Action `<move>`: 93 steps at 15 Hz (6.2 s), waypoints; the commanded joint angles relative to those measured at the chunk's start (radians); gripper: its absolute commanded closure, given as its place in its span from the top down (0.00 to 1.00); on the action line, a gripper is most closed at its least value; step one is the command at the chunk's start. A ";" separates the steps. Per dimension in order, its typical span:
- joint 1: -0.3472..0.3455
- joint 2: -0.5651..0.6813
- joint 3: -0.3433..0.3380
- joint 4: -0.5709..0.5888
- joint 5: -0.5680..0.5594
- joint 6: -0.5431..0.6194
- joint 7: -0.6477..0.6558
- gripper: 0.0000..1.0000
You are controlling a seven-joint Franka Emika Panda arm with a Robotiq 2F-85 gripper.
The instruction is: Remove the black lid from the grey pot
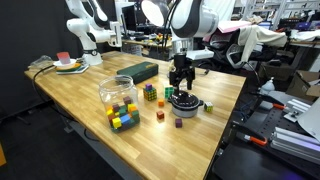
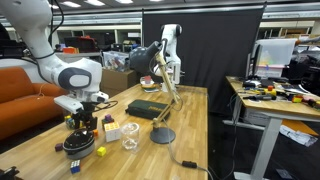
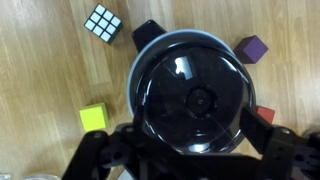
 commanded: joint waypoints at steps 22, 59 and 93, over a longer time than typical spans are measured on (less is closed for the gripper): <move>-0.001 -0.115 0.003 -0.047 -0.016 -0.041 -0.004 0.08; -0.148 -0.157 -0.258 -0.216 0.132 -0.008 0.391 0.33; -0.154 0.101 -0.278 -0.025 0.151 0.017 0.463 0.60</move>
